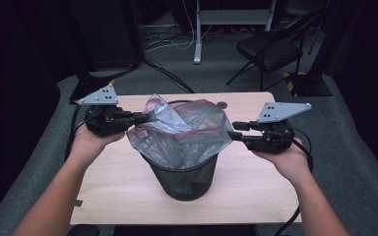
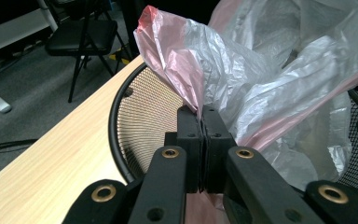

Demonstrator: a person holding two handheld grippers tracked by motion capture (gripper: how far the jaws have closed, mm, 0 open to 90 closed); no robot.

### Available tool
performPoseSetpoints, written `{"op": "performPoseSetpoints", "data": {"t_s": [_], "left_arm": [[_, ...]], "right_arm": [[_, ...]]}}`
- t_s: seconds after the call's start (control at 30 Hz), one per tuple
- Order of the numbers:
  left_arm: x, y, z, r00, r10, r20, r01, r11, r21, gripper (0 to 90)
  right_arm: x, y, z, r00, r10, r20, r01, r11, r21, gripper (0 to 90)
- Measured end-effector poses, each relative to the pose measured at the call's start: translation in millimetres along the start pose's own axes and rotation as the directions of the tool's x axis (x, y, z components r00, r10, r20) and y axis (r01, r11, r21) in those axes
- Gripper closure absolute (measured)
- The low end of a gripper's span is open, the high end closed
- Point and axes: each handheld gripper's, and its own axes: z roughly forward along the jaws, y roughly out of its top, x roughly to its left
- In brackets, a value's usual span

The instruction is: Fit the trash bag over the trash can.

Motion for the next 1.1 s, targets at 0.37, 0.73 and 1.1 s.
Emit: {"op": "performPoseSetpoints", "data": {"t_s": [0.37, 0.73, 1.1], "left_arm": [[-2.3, 1.5, 12.3, 0.9998, -0.006, 0.021, 0.005, 0.9998, 0.02, 87.7], [-3.3, 2.5, 18.6, 0.9994, -0.012, 0.033, 0.011, 0.9994, 0.032, 86.7], [-3.8, 3.4, 21.2, 0.9995, -0.023, 0.022, 0.022, 0.9987, 0.047, 85.2]], "right_arm": [[11.6, 34.2, -15.3, 0.9984, -0.038, -0.043, 0.035, 0.997, -0.073, 48.4], [25.7, 64.2, -4.0, 0.9892, -0.101, -0.106, 0.095, 0.994, -0.057, 45.4], [47.6, 78.8, 28.9, 0.9671, -0.162, -0.196, 0.16, 0.987, -0.027, 42.9]]}}
